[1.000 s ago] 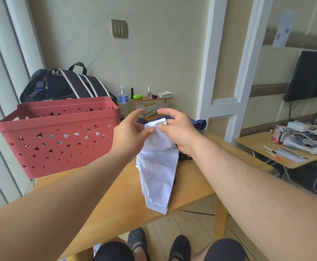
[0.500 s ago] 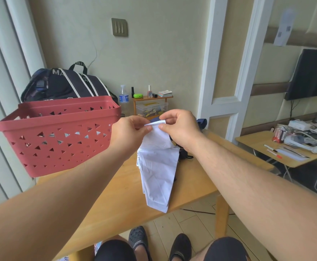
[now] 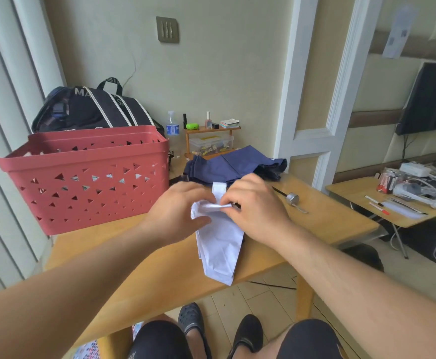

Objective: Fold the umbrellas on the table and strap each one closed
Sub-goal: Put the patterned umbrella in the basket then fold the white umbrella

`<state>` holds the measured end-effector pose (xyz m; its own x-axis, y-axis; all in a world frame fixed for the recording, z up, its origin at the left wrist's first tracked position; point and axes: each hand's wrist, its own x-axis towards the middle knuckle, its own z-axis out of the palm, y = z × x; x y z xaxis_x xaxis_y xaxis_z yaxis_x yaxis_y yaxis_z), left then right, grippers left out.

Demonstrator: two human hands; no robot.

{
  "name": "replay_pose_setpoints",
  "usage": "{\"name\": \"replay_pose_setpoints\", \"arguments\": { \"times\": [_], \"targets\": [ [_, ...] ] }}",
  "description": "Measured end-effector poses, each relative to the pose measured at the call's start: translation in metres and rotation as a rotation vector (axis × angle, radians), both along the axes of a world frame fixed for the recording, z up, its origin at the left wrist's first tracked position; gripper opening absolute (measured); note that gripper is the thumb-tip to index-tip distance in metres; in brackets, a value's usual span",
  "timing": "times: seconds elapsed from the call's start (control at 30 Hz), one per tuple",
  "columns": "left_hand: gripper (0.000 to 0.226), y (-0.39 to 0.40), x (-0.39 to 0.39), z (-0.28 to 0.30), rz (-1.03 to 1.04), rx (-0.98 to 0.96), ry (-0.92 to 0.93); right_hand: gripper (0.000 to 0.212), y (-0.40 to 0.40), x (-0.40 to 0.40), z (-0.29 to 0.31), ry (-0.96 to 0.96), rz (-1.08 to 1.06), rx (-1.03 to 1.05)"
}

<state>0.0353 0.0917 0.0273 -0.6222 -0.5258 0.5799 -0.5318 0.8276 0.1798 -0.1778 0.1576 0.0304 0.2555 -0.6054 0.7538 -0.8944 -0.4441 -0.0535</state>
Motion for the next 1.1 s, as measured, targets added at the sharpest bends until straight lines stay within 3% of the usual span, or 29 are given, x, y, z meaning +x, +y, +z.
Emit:
{"name": "replay_pose_setpoints", "arguments": {
  "times": [0.2, 0.37, 0.6, 0.7, 0.8, 0.93, 1.03, 1.1],
  "targets": [
    [0.013, 0.006, 0.008, -0.031, -0.103, -0.116, -0.11, 0.014, 0.022, 0.009, -0.051, 0.04, 0.054, -0.052],
    [0.012, 0.012, 0.012, -0.041, -0.163, -0.097, -0.146, 0.007, 0.033, 0.006, -0.076, -0.028, 0.038, 0.199],
    [0.019, 0.019, 0.01, -0.051, -0.097, 0.002, -0.027, 0.022, 0.02, 0.021, -0.041, -0.774, -0.036, 0.54],
    [0.017, 0.022, 0.013, -0.058, -0.09, 0.12, 0.012, 0.03, 0.011, 0.028, -0.035, -0.972, 0.048, 0.666],
    [0.018, 0.027, 0.019, -0.065, -0.062, 0.308, -0.068, 0.035, 0.017, 0.032, -0.028, -1.089, 0.132, 0.62],
    [0.009, 0.027, 0.021, -0.068, -0.019, 0.503, -0.057, 0.042, 0.057, 0.034, -0.032, -1.062, 0.28, 0.609],
    [0.025, 0.025, 0.013, -0.06, 0.026, 0.501, -0.07, 0.044, 0.104, 0.038, -0.054, -0.832, 0.302, 0.681],
    [0.034, 0.025, 0.004, -0.052, 0.059, 0.487, -0.105, 0.033, 0.13, 0.04, -0.066, -0.585, 0.272, 0.707]
  ]
}}
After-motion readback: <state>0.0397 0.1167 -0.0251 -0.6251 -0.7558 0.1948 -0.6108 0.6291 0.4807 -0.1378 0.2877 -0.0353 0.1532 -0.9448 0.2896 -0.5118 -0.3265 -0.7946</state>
